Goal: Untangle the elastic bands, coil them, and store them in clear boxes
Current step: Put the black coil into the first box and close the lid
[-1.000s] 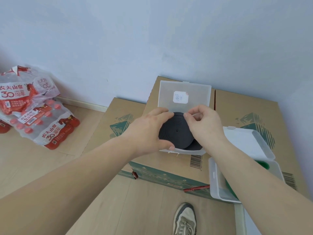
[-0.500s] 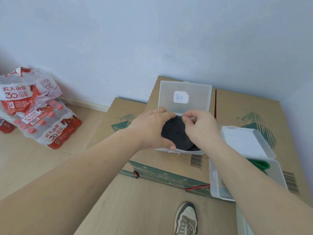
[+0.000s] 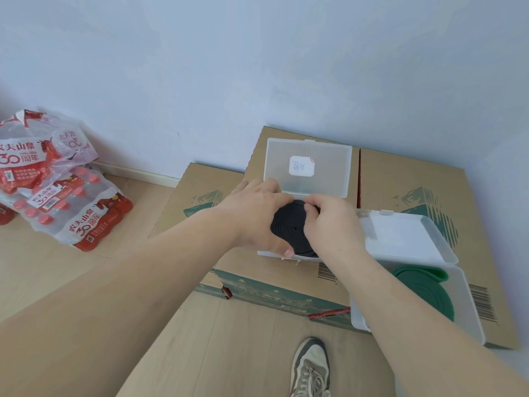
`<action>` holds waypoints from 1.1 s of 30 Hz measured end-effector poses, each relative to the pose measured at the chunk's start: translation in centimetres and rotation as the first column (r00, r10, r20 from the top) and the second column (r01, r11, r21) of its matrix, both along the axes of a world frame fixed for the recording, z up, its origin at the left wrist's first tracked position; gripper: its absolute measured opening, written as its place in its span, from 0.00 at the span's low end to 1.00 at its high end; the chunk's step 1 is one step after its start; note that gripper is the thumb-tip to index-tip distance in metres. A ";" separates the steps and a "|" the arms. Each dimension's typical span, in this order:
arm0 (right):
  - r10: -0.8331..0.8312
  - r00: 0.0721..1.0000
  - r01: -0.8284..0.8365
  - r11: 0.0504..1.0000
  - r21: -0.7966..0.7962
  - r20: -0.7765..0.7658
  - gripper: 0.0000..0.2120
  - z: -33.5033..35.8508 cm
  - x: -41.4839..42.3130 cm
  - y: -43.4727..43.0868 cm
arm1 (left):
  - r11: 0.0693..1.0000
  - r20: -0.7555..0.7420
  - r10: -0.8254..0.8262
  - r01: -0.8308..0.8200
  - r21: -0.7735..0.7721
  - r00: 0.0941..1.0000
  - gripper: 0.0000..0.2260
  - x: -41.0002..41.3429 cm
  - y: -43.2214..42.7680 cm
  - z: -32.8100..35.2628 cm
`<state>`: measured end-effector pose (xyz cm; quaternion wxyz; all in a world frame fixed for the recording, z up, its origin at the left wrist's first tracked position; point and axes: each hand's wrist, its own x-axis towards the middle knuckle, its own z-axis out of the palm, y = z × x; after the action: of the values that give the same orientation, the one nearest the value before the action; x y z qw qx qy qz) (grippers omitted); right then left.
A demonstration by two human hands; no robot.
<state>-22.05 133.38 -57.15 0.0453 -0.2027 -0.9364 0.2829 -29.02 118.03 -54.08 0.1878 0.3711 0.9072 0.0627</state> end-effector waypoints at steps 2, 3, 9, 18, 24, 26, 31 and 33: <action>0.019 1.000 -0.020 0.998 0.060 0.016 0.13 -0.2 0.3 -0.6 | 1.000 -0.005 -0.018 0.018 -0.014 1.000 0.38 0.3 -0.1 -0.1; 0.021 0.999 -0.024 0.994 0.105 0.029 0.12 -0.2 0.5 -1.0 | 1.000 -0.006 -0.019 0.019 -0.018 1.000 0.37 0.5 -0.2 -0.2; 0.115 0.989 -0.140 0.934 0.327 0.095 0.11 0.8 0.7 -1.1 | 0.999 -0.062 -0.032 0.034 0.024 0.998 0.32 1.3 0.4 -0.2; 0.361 0.923 -0.372 0.925 0.070 0.135 0.23 1.9 2.6 1.3 | 0.989 0.053 -0.042 0.034 0.143 0.998 0.29 1.3 -0.1 -0.9; 0.470 0.854 -0.476 0.879 -0.029 0.224 0.29 2.7 2.4 3.3 | 0.997 0.006 -0.069 0.069 -0.035 0.998 0.30 0.9 0.0 -0.1; 0.484 0.841 -0.488 0.871 -0.045 0.241 0.27 2.6 2.0 3.6 | 0.998 0.067 -0.050 0.052 -0.039 0.997 0.28 0.7 0.2 0.2; 0.497 0.826 -0.507 0.861 -0.035 0.267 0.27 2.5 1.7 3.6 | 0.994 0.199 -0.004 0.027 -0.110 0.980 0.39 1.0 -0.1 0.3; 0.486 0.829 -0.497 0.867 -0.034 0.278 0.29 2.2 1.8 3.6 | 0.992 0.224 -0.004 0.031 -0.119 0.974 0.38 1.0 0.1 0.4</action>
<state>-20.25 137.01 -54.97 -0.1565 0.0082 -0.9593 0.2349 -27.99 118.16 -53.73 0.3117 0.3576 0.8791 0.0468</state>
